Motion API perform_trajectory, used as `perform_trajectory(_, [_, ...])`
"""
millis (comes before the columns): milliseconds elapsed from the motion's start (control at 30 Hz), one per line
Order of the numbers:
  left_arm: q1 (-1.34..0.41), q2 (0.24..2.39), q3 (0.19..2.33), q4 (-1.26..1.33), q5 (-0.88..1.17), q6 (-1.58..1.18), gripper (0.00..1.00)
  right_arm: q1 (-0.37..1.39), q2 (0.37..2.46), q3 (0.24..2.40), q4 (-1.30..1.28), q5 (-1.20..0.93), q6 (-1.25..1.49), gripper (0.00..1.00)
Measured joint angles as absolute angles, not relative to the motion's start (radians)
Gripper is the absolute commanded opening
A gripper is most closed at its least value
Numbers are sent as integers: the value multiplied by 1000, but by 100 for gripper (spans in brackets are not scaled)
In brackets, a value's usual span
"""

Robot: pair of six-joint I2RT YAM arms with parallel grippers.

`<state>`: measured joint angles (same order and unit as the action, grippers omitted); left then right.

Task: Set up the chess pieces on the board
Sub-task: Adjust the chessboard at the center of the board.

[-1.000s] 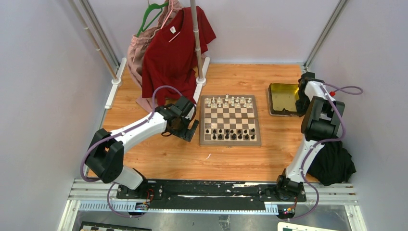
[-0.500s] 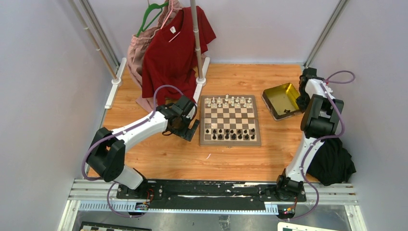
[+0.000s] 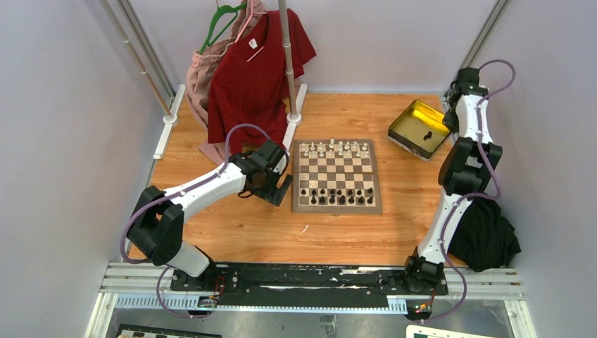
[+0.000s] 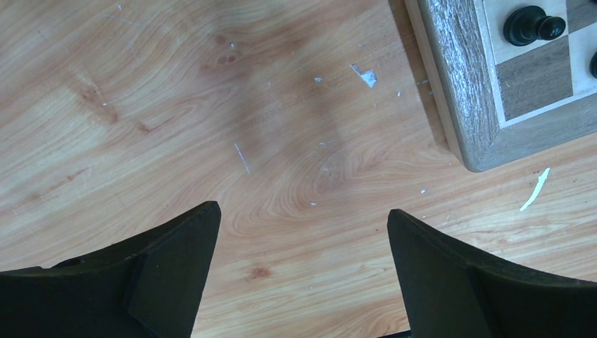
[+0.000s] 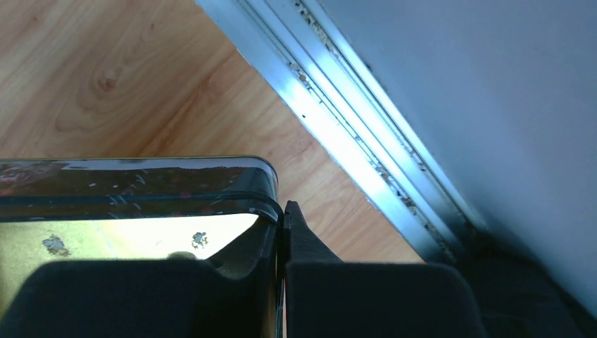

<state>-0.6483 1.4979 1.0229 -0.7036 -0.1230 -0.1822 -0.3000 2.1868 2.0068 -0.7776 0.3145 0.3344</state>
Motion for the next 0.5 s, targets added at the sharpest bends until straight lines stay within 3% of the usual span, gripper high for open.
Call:
perform_trajectory(200, [-648, 1508, 1023, -678, -114, -175, 94, -302, 2255, 2259, -970, 332, 261, 0])
perform_trajectory(500, [-648, 1510, 1020, -652, -93, -175, 94, -302, 2255, 2161, -1056, 343, 223, 0])
